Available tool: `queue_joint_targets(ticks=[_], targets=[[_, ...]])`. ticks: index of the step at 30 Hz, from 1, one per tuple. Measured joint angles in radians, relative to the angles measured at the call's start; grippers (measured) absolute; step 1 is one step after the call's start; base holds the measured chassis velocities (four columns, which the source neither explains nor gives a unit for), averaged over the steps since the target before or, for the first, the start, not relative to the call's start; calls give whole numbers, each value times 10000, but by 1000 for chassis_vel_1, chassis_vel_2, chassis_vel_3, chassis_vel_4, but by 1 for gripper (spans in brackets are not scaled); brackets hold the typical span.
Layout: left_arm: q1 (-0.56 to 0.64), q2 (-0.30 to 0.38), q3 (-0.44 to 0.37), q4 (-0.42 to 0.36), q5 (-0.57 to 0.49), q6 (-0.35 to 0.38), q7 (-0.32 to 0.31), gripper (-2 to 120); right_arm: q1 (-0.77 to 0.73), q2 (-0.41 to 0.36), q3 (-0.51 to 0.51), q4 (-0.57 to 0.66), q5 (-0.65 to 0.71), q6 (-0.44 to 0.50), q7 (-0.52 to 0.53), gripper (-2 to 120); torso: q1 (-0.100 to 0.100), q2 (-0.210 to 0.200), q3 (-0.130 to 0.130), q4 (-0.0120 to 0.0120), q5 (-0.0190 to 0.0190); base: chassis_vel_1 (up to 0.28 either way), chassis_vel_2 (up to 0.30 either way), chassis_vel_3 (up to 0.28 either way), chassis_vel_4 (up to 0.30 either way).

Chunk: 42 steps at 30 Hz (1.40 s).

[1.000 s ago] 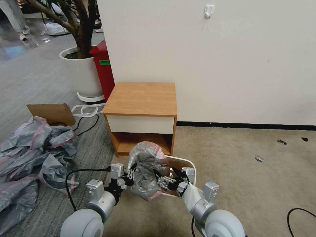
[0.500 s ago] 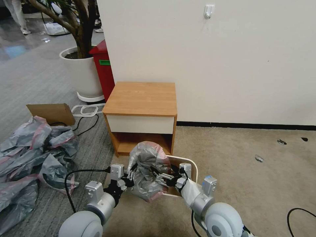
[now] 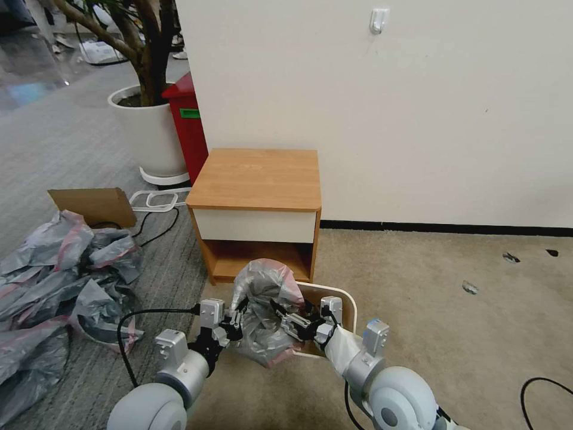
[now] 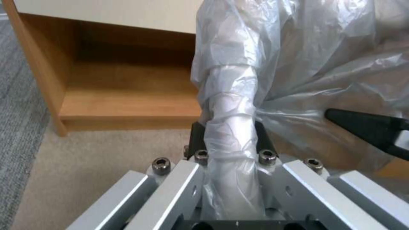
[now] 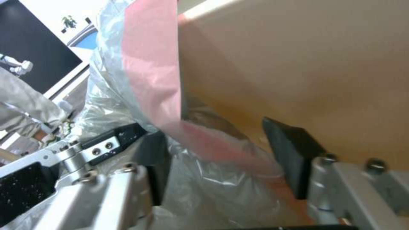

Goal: Pick up the garbage bag from the table and place it over the trash can.

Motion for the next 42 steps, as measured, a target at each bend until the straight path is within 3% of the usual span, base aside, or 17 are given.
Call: queue_joint_targets(ticks=[4,13,29,37,42], targets=[[-73,14,-3,37,-37,8,-2,5,-9,11,2,-65,-106,78,-17,33,0,0,0,0,0,0,0,0,0],[-149,31,-35,105,-78,10,-11,5,-81,76,-1,-66,-335,154,-31,2,0,0,0,0,0,0,0,0,0],[-162,149,-44,286,180,-170,-25,5,-475,-339,2,1105,-669,244,-256,0,0,0,0,0,-1,0,0,0,0],[57,337,47,281,1200,-712,112,4,-170,-759,397,1669,-175,43,-267,0,0,0,0,0,0,0,0,0,0],[183,427,122,236,2105,-1418,309,4,173,-1063,797,1522,144,-61,-268,0,0,0,0,1,1,0,0,0,0]])
